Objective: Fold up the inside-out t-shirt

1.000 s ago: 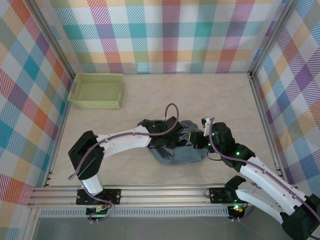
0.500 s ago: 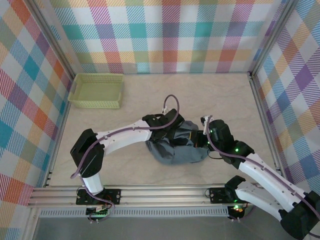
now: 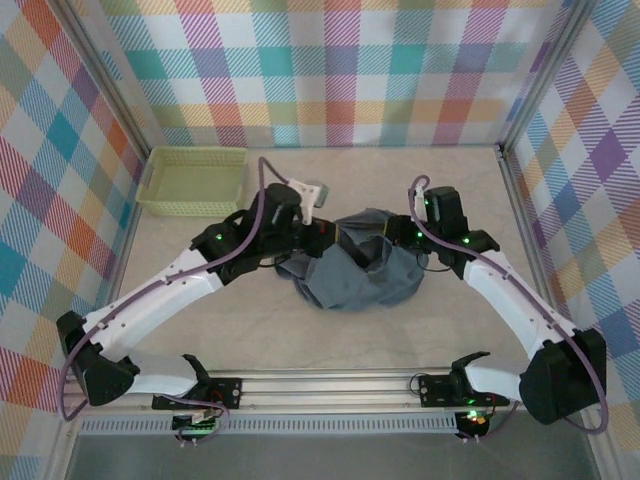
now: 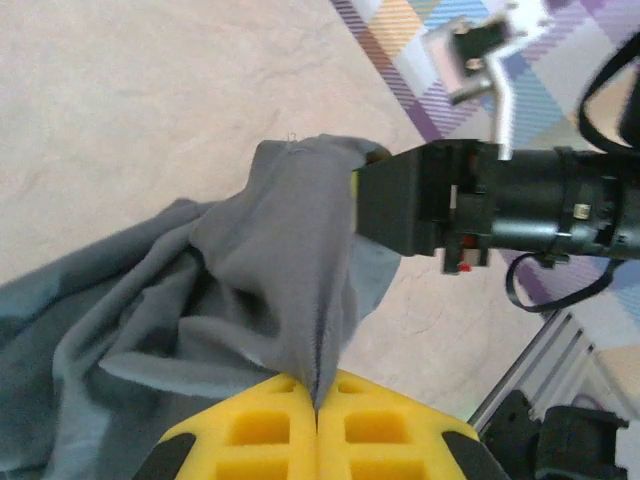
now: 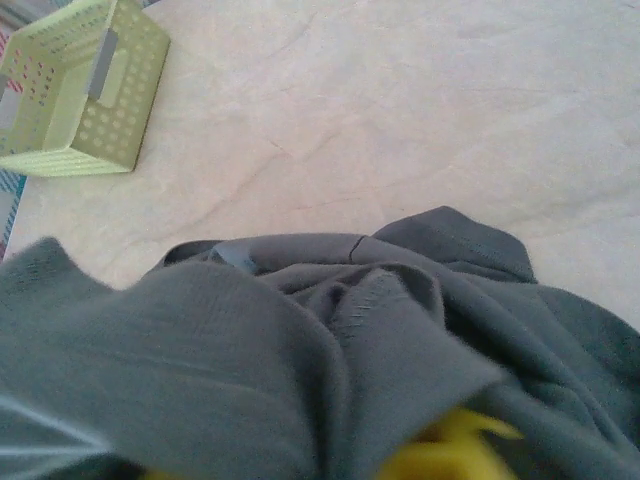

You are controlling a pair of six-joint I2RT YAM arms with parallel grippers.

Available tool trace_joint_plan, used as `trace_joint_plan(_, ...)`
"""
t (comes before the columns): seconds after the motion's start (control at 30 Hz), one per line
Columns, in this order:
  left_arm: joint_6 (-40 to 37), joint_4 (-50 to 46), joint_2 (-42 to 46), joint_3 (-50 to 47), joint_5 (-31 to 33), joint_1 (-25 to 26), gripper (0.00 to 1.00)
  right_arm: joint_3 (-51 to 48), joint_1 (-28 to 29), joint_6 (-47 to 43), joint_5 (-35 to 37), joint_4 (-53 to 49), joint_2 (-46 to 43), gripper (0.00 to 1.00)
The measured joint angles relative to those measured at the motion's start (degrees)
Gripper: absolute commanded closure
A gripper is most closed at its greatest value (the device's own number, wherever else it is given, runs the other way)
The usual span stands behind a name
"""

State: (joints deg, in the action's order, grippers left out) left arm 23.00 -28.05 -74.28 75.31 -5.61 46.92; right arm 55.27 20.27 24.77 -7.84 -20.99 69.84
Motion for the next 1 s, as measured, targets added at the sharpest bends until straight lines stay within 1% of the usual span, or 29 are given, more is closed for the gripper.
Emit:
trace_joint_plan(0.07,1.7,1.6,0.4,-3.4,-2.2,-3.3,1.0,0.6,0.0,-0.9,0.5,-0.3,1.0,0.41)
trace_joint_plan(0.1,2.5,2.2,0.3,-4.7,-3.0,-4.4,1.0,0.6,0.2,-1.4,1.0,-0.8,0.9,0.35)
trace_joint_plan(0.17,4.3,3.7,0.1,-8.1,-4.9,-6.7,1.0,0.4,1.8,-2.4,2.9,-1.8,0.0,0.29)
trace_joint_plan(0.23,5.4,4.5,0.1,-9.8,-6.0,-7.6,1.0,-0.5,4.8,-3.1,3.9,-2.0,-2.0,0.28)
trace_joint_plan(0.37,7.1,6.4,0.0,-11.6,-8.0,-8.7,1.0,-5.2,13.8,-3.0,4.3,-0.9,-8.4,0.28)
trace_joint_plan(0.4,7.5,7.1,0.0,-11.9,-8.5,-8.9,1.0,-6.2,15.2,-2.9,4.3,-0.7,-9.0,0.3)
trace_joint_plan(0.43,7.6,7.6,0.0,-12.1,-8.8,-8.9,1.0,-7.3,17.0,-2.8,4.1,-0.2,-9.3,0.34)
trace_joint_plan(0.5,7.7,8.3,0.0,-12.3,-9.5,-9.1,1.0,-8.9,19.2,-1.7,3.7,1.4,-7.8,0.38)
trace_joint_plan(0.7,7.9,8.7,0.2,-13.0,-10.0,-9.2,1.0,-9.3,19.5,0.3,4.8,5.5,2.4,0.41)
trace_joint_plan(0.87,8.4,8.8,0.8,-14.4,-10.0,-9.2,1.0,-8.2,19.5,1.0,6.3,7.5,10.4,0.48)
trace_joint_plan(0.93,8.7,8.8,0.9,-14.5,-10.0,-9.2,1.0,-7.0,19.5,1.2,7.2,8.7,13.3,0.48)
trace_joint_plan(1.0,8.8,8.8,0.9,-14.6,-10.0,-9.2,1.0,-5.9,19.5,1.2,7.8,10.4,15.3,0.45)
